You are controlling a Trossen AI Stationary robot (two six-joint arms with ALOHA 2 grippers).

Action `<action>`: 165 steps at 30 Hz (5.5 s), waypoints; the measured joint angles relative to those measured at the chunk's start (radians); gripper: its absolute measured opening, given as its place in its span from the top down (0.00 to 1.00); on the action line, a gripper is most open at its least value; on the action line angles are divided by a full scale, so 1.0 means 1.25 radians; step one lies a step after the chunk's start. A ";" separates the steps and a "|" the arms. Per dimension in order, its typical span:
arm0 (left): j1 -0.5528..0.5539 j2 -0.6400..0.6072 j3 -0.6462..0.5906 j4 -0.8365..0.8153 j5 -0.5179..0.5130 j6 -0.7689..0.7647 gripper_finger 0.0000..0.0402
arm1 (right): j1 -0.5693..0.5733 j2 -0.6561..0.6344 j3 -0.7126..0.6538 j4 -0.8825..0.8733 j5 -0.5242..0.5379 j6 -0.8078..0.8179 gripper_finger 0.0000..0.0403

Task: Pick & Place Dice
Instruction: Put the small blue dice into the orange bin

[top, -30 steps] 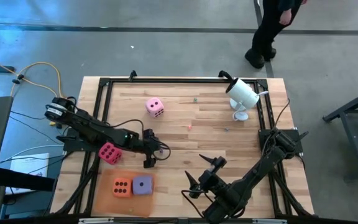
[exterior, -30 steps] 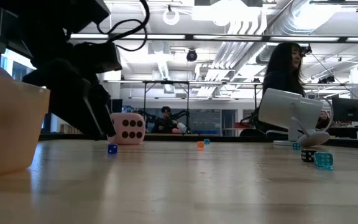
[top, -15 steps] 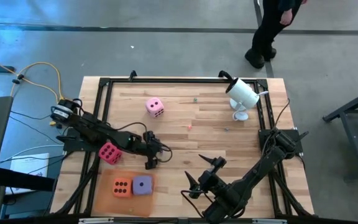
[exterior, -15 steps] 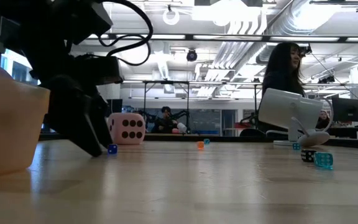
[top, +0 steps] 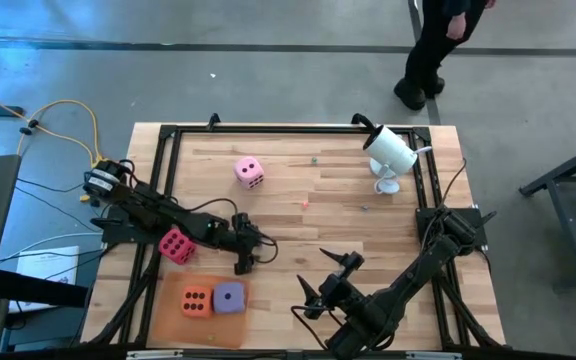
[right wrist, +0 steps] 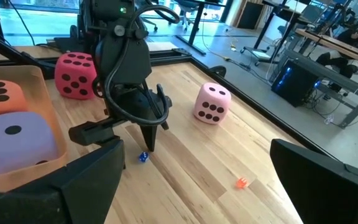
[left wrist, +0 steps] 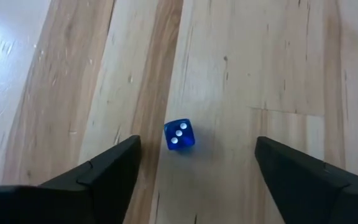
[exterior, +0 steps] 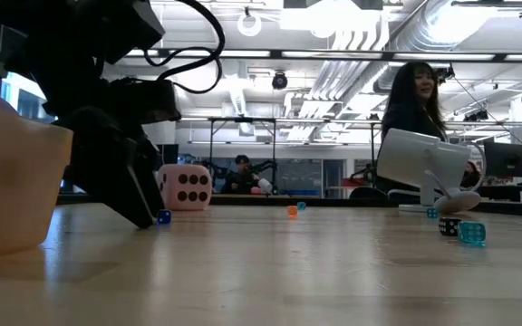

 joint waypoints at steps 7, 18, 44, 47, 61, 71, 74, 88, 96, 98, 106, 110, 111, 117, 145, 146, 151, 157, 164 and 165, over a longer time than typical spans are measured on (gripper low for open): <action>-0.004 0.001 -0.003 0.026 -0.001 0.007 0.34 | 0.000 0.000 0.000 0.000 -0.002 0.000 0.03; -0.002 0.002 -0.003 0.040 -0.018 -0.002 0.36 | 0.000 0.000 0.000 0.001 -0.002 0.000 0.03; -0.004 0.001 -0.001 0.016 -0.032 0.047 0.89 | 0.000 0.000 0.000 0.001 -0.003 0.000 0.03; -0.012 0.002 -0.001 0.004 -0.037 0.046 0.89 | 0.000 0.000 0.000 0.001 -0.003 0.000 0.03; -0.202 -0.257 0.299 -0.673 -0.084 -0.037 0.89 | 0.000 0.000 0.000 0.001 -0.017 0.000 0.03; -0.488 -0.260 0.412 -0.719 0.011 -0.323 0.89 | -0.008 0.001 0.000 0.019 -0.045 0.000 0.03; -0.524 -0.243 0.410 -0.719 0.031 -0.432 0.87 | -0.009 0.001 0.000 0.023 -0.045 0.000 0.03; -0.570 -0.124 0.410 -0.673 0.063 -0.581 0.68 | -0.010 0.001 0.000 0.025 -0.045 -0.021 0.03; -0.556 -0.125 0.410 -0.674 0.066 -0.706 0.68 | -0.010 0.001 0.000 0.025 -0.047 -0.022 0.03; -0.557 -0.125 0.410 -0.674 0.073 -0.716 0.68 | -0.010 0.001 0.000 0.025 -0.051 -0.022 0.03; -0.566 -0.125 0.411 -0.583 0.110 -0.627 0.68 | -0.010 0.001 0.000 0.025 -0.054 -0.023 0.03; -0.565 -0.125 0.411 -0.562 0.111 -0.540 0.67 | -0.010 0.001 0.000 0.025 -0.054 -0.039 0.03; -0.565 -0.125 0.411 -0.564 0.109 -0.538 0.67 | -0.010 0.001 0.000 0.025 -0.055 -0.039 0.03; -0.565 -0.126 0.411 -0.563 0.106 -0.549 0.67 | -0.010 0.001 0.000 0.027 -0.060 -0.039 0.03; -0.560 -0.126 0.411 -0.564 0.065 -0.519 0.13 | -0.010 0.001 0.000 0.030 -0.060 -0.042 0.03; -0.560 -0.126 0.411 -0.564 0.065 -0.519 0.13 | -0.010 0.001 0.000 0.030 -0.060 -0.042 0.03; -0.560 -0.126 0.411 -0.564 0.065 -0.519 0.13 | -0.010 0.001 0.000 0.030 -0.060 -0.042 0.03; -0.560 -0.126 0.411 -0.564 0.064 -0.493 0.13 | -0.010 0.001 0.000 0.030 -0.060 -0.042 0.03; -0.560 -0.126 0.411 -0.563 0.063 -0.493 0.13 | -0.010 0.001 0.000 0.030 -0.057 -0.042 0.03; -0.560 -0.126 0.411 -0.563 0.063 -0.493 0.13 | -0.010 0.001 0.000 0.030 -0.057 -0.042 0.03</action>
